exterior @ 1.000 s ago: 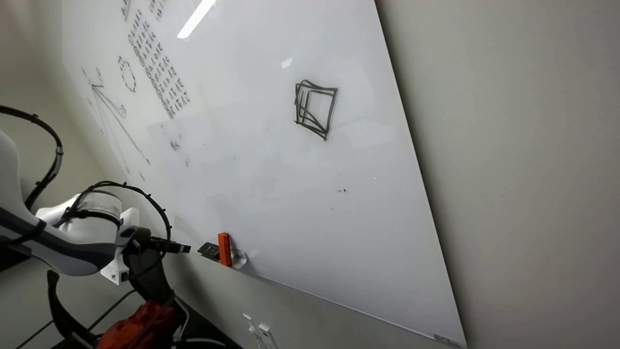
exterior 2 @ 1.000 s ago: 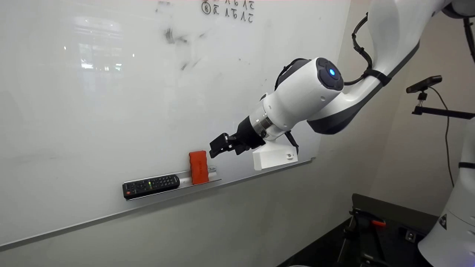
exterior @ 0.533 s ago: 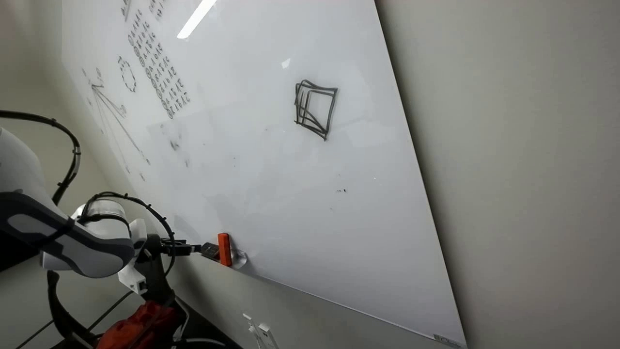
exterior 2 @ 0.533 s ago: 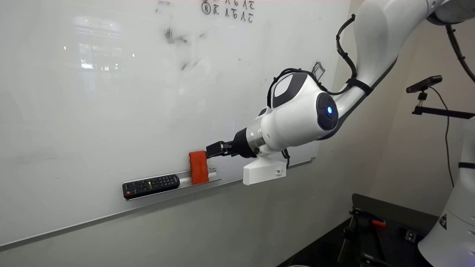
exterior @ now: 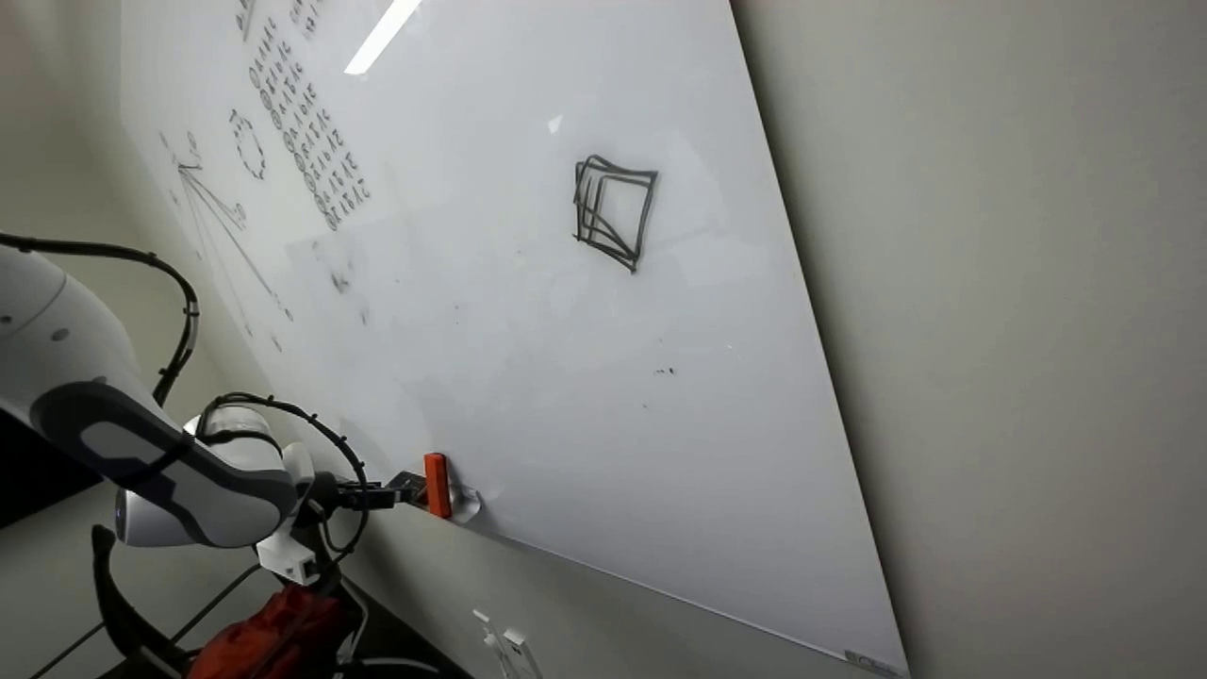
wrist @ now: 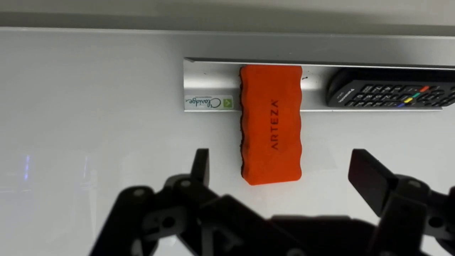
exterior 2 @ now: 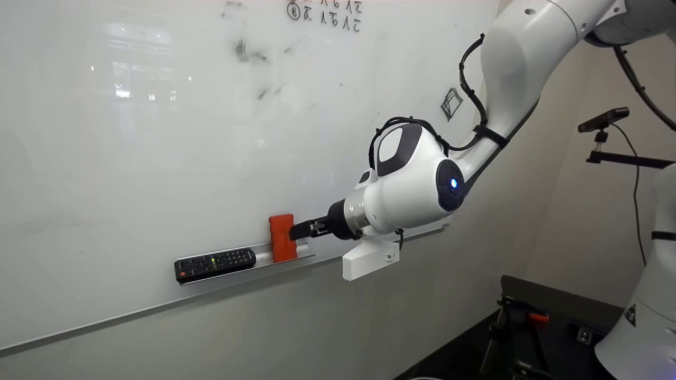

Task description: Use the orange eraser to wipe the bottom right corner of the whiteboard

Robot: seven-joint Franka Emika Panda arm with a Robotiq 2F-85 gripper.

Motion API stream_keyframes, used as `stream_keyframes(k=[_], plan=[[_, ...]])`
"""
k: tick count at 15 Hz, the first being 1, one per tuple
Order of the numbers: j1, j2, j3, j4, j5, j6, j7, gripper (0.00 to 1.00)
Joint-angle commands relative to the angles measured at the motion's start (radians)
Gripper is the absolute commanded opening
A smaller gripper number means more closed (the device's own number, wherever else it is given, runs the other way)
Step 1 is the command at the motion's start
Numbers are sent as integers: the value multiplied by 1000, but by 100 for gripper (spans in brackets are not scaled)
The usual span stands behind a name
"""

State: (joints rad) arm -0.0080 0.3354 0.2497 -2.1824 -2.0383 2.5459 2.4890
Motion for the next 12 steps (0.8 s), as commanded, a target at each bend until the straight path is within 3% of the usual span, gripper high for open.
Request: stream_keyframes(k=[1,8,12], plan=[[22,-1,-21,3,5,6,0,100],[15,53,-38,68,-38,-3,42,100],[26,113,-42,123,-138,-69,120,100]])
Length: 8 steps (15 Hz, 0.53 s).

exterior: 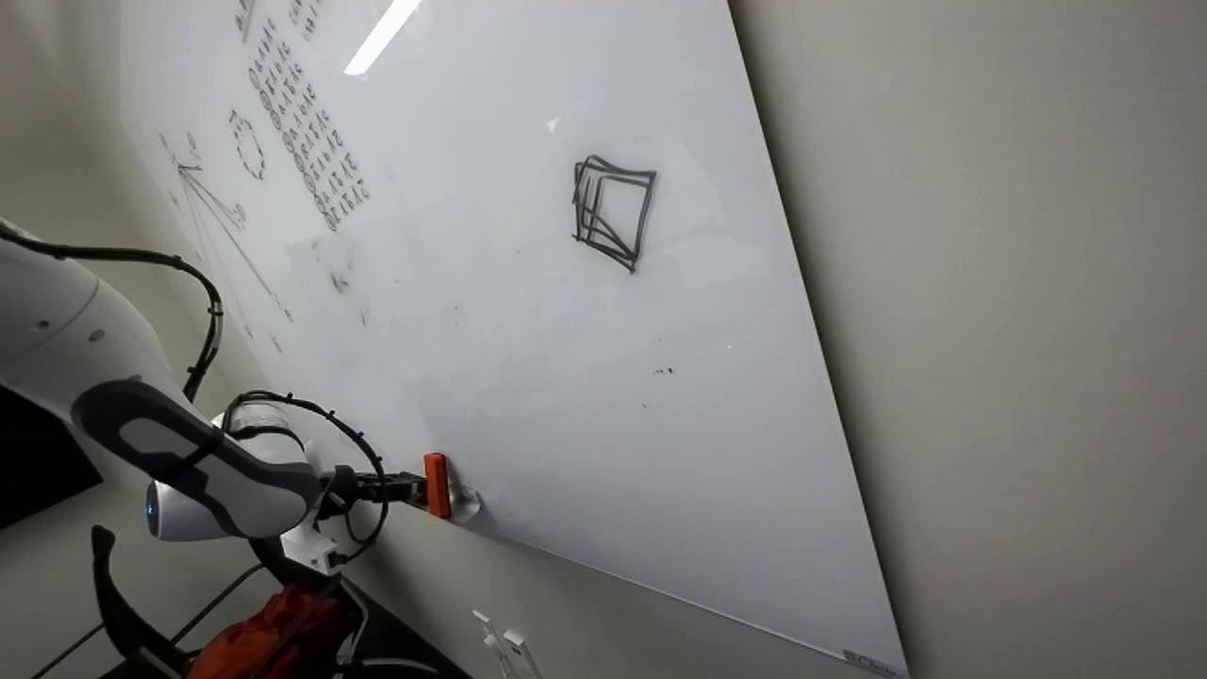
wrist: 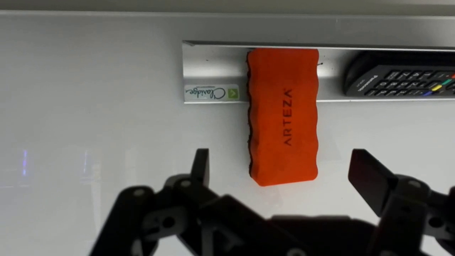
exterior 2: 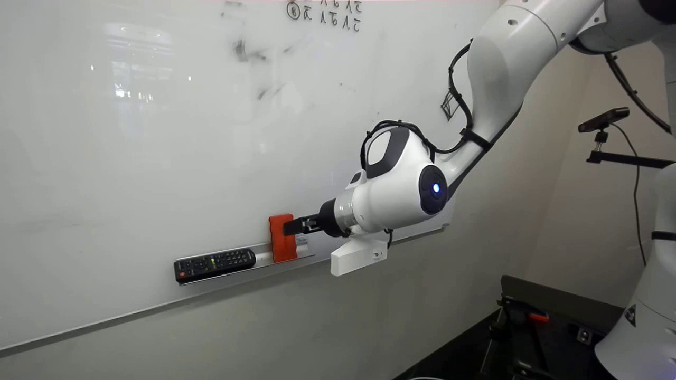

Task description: Use the orange eraser to wipe the bottom right corner of the whiteboard

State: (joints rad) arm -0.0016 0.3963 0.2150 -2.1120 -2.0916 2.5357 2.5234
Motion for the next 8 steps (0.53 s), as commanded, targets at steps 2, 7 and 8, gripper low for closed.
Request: stream_keyframes(k=[2,7,8], plan=[[26,84,-3,70,-143,-117,136,100],[-38,117,100,83,-111,-207,78,100],[-40,130,110,86,-111,-221,78,100]])
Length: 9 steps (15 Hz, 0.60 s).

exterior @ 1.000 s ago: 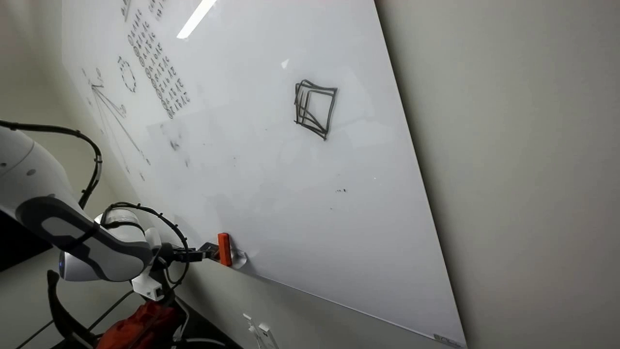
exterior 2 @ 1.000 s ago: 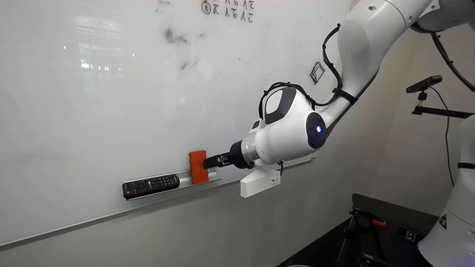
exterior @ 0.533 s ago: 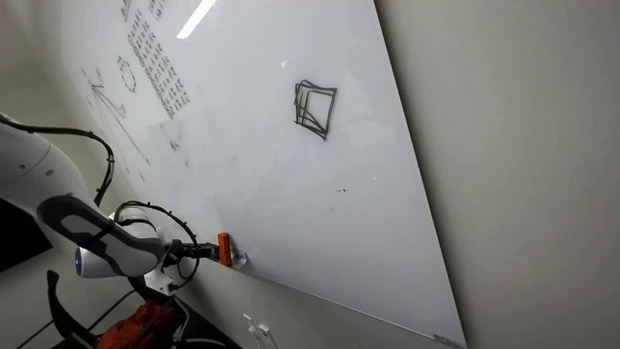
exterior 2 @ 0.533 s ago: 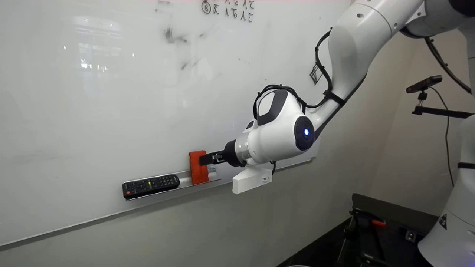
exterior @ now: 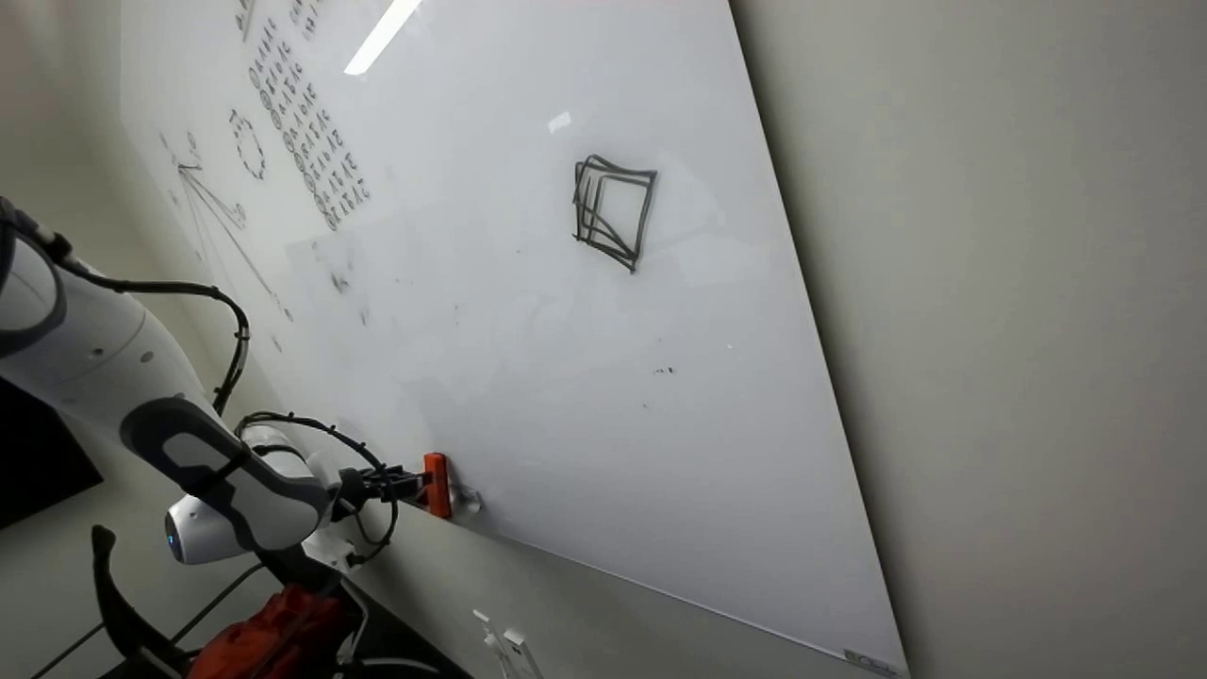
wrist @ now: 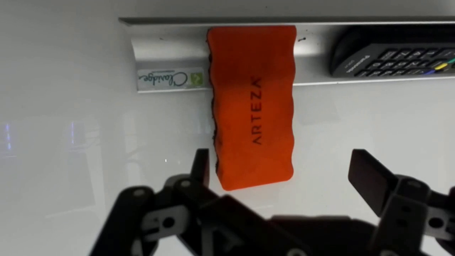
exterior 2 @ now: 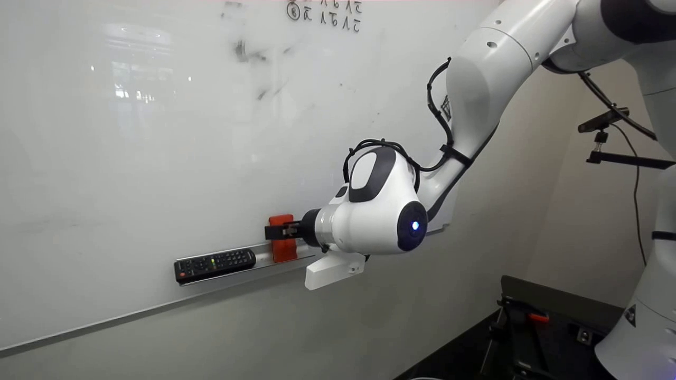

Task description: Use the orange eraser to wipe the bottom right corner of the whiteboard

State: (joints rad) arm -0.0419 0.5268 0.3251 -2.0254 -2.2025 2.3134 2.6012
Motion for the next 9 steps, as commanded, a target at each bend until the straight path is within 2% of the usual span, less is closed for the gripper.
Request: stream_keyframes(k=[1,4,5,9], plan=[[0,7,3,1,0,-6,0,100],[-4,12,4,4,-1,-7,0,100],[36,11,-41,15,13,11,-1,100],[54,34,-70,31,13,17,-14,100]])
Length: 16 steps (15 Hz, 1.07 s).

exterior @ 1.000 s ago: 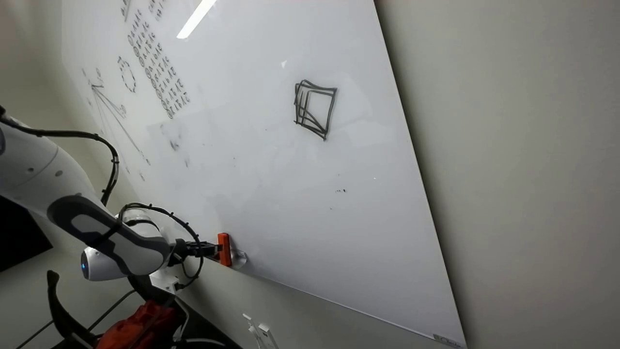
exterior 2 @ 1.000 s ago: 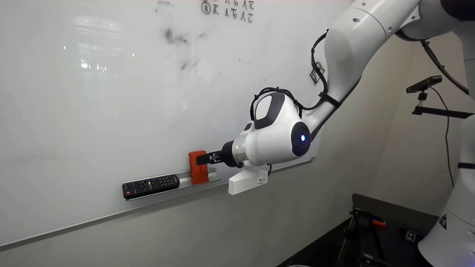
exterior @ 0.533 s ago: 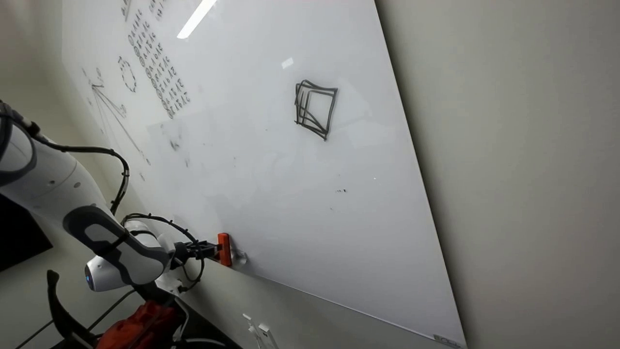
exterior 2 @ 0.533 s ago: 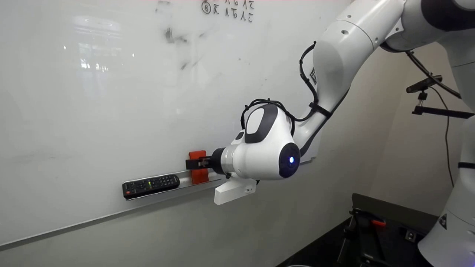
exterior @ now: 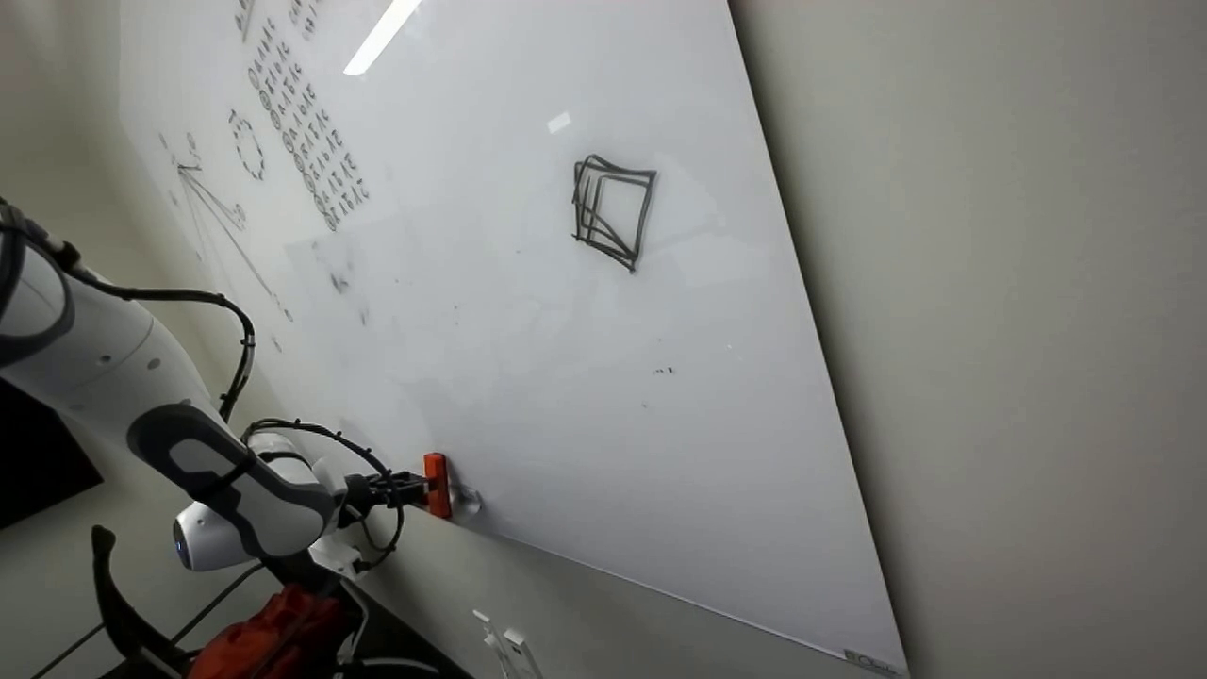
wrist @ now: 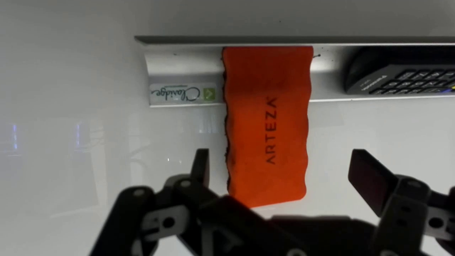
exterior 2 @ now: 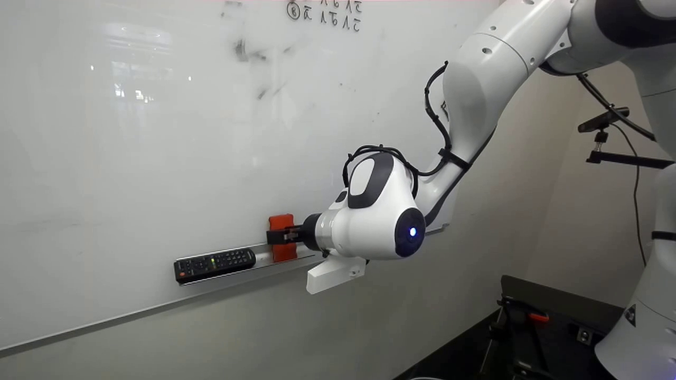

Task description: Use the orange eraser to wipe the bottom right corner of the whiteboard

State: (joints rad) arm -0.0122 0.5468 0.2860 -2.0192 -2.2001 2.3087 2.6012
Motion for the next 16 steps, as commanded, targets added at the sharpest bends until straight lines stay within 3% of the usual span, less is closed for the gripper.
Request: stream_keyframes(k=[1,16], plan=[[25,19,-34,28,9,25,-13,100],[38,70,-51,92,65,29,-57,100]])
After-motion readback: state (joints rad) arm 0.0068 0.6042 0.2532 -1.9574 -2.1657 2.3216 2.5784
